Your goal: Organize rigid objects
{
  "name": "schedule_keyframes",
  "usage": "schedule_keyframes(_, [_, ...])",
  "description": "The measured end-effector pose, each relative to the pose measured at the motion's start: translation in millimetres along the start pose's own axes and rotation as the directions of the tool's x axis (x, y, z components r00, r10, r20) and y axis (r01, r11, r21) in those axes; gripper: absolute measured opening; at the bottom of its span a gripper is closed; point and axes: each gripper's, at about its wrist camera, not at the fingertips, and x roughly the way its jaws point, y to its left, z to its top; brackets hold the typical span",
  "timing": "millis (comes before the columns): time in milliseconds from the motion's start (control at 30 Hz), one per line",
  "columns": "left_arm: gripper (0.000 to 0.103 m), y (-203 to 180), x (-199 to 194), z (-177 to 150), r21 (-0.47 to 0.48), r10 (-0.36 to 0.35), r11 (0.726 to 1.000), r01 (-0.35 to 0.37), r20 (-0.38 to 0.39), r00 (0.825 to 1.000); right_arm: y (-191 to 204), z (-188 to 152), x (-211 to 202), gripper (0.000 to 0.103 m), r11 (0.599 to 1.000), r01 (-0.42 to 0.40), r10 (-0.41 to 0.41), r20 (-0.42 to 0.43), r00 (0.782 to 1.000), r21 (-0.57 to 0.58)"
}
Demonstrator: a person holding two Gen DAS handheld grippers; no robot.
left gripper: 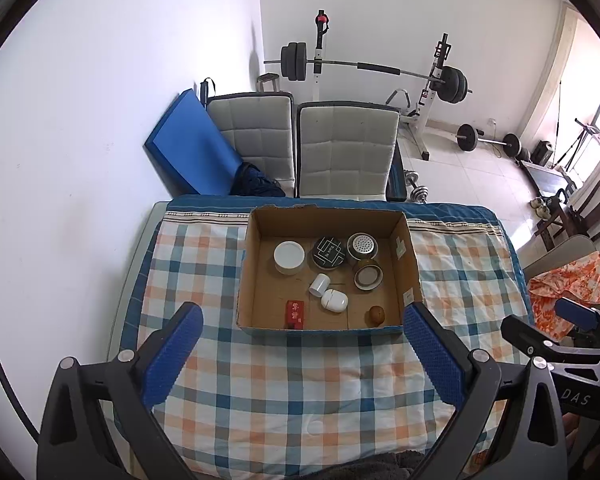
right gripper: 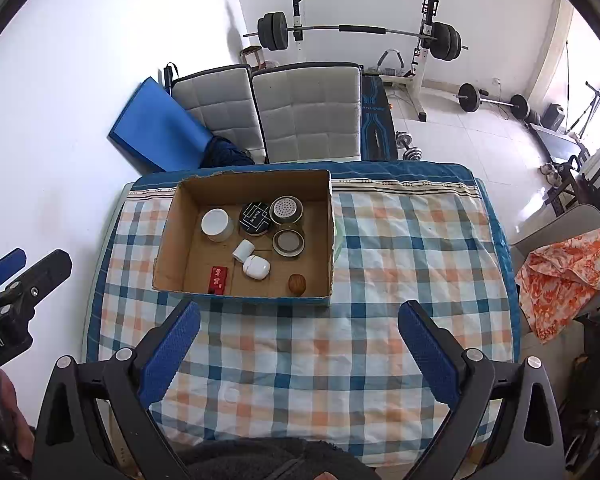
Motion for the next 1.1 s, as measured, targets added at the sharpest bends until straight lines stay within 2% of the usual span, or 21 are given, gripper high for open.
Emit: schedule_keyframes(1100, [0.103,0,-5,-12,-0.030,0.009,1.000,-0.009,0.005,1.000,10,4,-33,0.101,0.997,0.080,-0.078,0.118,0.990,-0.015])
